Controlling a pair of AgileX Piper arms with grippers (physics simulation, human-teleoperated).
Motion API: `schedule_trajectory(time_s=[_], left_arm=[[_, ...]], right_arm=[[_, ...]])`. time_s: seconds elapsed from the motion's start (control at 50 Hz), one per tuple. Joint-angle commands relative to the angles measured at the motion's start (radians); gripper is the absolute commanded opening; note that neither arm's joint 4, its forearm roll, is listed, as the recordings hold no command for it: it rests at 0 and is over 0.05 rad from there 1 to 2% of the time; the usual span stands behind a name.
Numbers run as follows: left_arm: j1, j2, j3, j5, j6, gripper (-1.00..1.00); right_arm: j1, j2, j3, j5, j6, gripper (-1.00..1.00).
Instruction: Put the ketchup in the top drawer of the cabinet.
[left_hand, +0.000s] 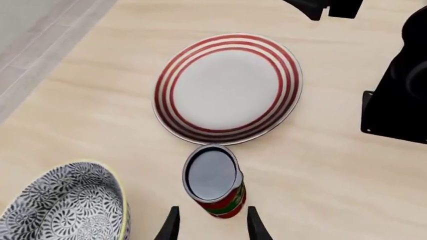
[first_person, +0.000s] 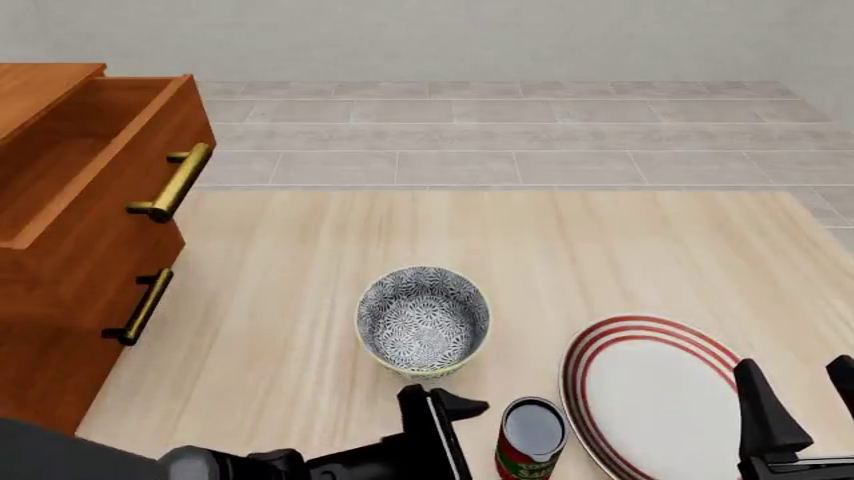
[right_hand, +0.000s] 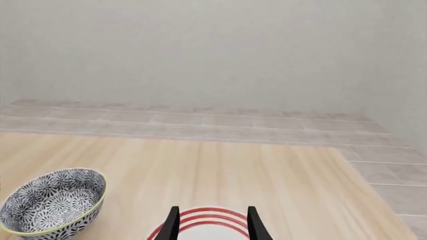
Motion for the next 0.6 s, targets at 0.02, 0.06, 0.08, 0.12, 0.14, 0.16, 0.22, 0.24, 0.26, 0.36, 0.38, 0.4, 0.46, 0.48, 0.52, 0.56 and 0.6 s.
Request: schedule_trajectory(time_s=[0.02,0.06,0.08,0.12,0.14,0.16,0.22,0.24,0.26,0.36,0.38,0.4,0.46,0.48,0.52,0.56,0.6], left_arm=[[0.000,0.046,-0.021,-0.010,0.003,1.00],[-0.004,0.052,-0.030,-0.004,0.006,1.00],[-0.007,0.053,-0.035,0.000,0.005,1.00],[-0.005,0.051,-0.044,0.010,0.006,1.00],[-0.006,0.053,-0.048,0.012,0.006,1.00],[-0.007,0.054,-0.052,0.014,0.007,1.00],[0.001,0.070,-0.062,0.011,0.008,1.00],[0.001,0.070,-0.062,0.011,0.008,1.00],[0.001,0.073,-0.063,0.008,0.006,1.00],[-0.008,0.094,-0.076,0.004,0.002,1.00],[-0.009,0.093,-0.079,0.010,0.001,1.00],[-0.007,0.093,-0.084,0.014,-0.002,1.00],[-0.004,0.102,-0.088,0.009,0.002,1.00],[-0.002,0.104,-0.090,0.010,0.002,1.00],[0.000,0.107,-0.096,0.014,0.002,1.00],[0.002,0.112,-0.101,0.014,0.001,1.00],[0.003,0.116,-0.104,0.014,0.002,1.00]], right_arm=[[0.005,0.000,0.000,0.003,0.001,1.00],[0.005,0.000,0.000,0.003,0.002,1.00],[0.005,0.000,0.000,0.004,0.001,1.00],[0.002,0.000,0.000,0.005,0.005,1.00],[0.001,0.000,0.000,0.005,0.005,1.00],[-0.001,0.000,0.000,0.004,0.005,1.00],[-0.003,0.000,0.000,0.004,0.005,1.00],[-0.003,0.000,0.000,0.004,0.005,1.00],[-0.003,0.000,0.000,0.005,0.005,1.00],[0.000,0.000,0.000,0.009,0.006,1.00],[0.000,0.000,0.000,0.009,0.006,1.00],[0.001,0.000,0.000,0.010,0.005,1.00],[0.000,0.000,0.000,0.010,0.006,1.00],[0.000,0.000,0.000,0.011,0.006,1.00],[0.000,0.000,0.000,0.012,0.005,1.00],[0.000,0.000,0.000,0.014,0.005,1.00],[0.000,0.000,0.000,0.014,0.004,1.00]])
